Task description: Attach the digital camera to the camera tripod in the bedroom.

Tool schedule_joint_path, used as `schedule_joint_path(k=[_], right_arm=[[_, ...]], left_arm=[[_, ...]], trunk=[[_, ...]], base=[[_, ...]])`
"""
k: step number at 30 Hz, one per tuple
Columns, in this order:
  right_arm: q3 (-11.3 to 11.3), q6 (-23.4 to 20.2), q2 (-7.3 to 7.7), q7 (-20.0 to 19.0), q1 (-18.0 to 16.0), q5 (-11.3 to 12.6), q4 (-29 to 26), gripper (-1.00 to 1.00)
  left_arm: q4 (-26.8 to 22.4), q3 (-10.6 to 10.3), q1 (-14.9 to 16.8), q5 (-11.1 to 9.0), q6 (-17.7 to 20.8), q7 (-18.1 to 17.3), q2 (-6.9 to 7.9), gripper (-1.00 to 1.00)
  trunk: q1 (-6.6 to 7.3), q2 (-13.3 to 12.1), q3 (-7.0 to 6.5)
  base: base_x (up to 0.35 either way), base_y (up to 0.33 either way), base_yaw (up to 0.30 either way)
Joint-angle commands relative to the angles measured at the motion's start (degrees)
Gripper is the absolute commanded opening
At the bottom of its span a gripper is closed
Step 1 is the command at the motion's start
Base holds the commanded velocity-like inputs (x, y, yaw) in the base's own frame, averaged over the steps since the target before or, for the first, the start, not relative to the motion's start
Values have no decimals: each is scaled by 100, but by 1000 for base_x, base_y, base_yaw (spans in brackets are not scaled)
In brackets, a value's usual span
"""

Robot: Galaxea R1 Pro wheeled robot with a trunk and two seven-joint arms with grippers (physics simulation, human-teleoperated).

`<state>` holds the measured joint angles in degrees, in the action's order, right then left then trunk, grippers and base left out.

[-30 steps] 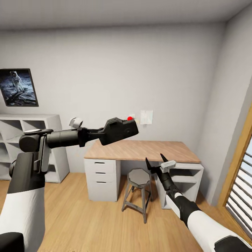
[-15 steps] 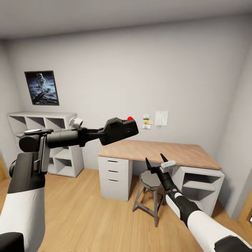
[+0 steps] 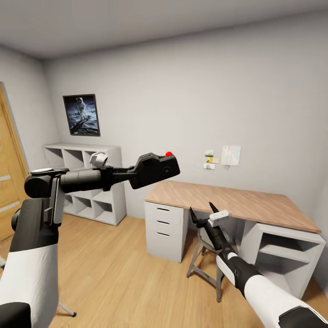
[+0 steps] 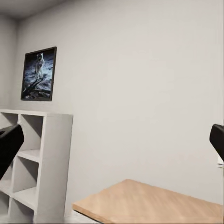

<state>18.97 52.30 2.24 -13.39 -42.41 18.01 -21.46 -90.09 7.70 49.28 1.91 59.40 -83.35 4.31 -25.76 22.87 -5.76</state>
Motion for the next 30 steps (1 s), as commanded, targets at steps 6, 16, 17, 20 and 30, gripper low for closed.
schedule_joint_path(k=[6, 16, 17, 20, 30], right_arm=[[51, 12, 5, 207, -4, 54, 713, 100], [54, -73, 59, 520, 74, 55, 2508, 100], [54, -111, 76, 548, 112, 56, 2523, 100], [54, -302, 136, 666, 268, 60, 2560, 100], [54, -710, 190, 805, 975, 62, 2585, 100]], left_arm=[[1, 3, 2, 20, 60, -41, 2, -100], [1, 4, 2, 20, 60, -41, 9, -100], [1, 4, 2, 20, 60, -41, 9, -100], [1, 4, 2, 20, 60, -41, 9, -100], [1, 4, 2, 20, 60, -41, 9, -100]], trunk=[[-2, 5, 2], [-2, 5, 2], [-2, 5, 2], [-2, 5, 2], [-2, 5, 2]], base=[[0, 0, 272], [0, 0, 275], [0, 0, 276], [0, 0, 277], [0, 0, 278]])
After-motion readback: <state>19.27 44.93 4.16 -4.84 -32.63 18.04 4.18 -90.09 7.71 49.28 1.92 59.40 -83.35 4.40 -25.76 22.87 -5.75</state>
